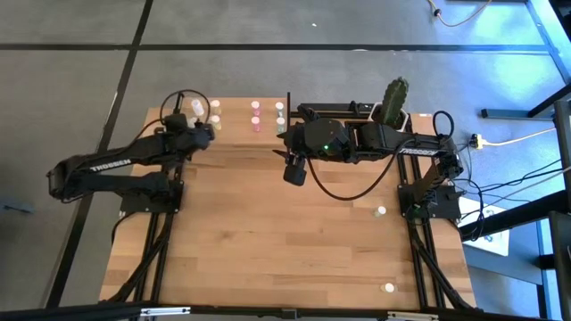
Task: Pick and place medicine bottles onto shelf by color
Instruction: Put the bottom white pill bottle on the shelf and align it with the other white pill bottle
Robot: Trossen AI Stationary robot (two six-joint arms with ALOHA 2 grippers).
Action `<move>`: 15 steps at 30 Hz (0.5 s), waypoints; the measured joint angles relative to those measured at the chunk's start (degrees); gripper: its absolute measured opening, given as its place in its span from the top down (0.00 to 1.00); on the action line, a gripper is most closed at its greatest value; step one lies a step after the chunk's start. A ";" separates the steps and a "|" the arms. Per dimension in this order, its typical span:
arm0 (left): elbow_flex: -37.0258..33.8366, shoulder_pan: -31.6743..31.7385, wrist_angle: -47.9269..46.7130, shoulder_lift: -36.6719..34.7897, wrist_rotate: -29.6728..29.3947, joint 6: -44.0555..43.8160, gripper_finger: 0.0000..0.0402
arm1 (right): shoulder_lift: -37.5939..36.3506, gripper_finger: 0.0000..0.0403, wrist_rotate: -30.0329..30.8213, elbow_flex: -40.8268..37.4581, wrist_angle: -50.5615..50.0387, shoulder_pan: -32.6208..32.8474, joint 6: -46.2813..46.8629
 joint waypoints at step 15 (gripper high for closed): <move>9.52 -0.64 -0.18 -8.65 13.47 22.00 0.37 | 0.00 0.53 -0.01 0.00 0.00 0.00 -0.03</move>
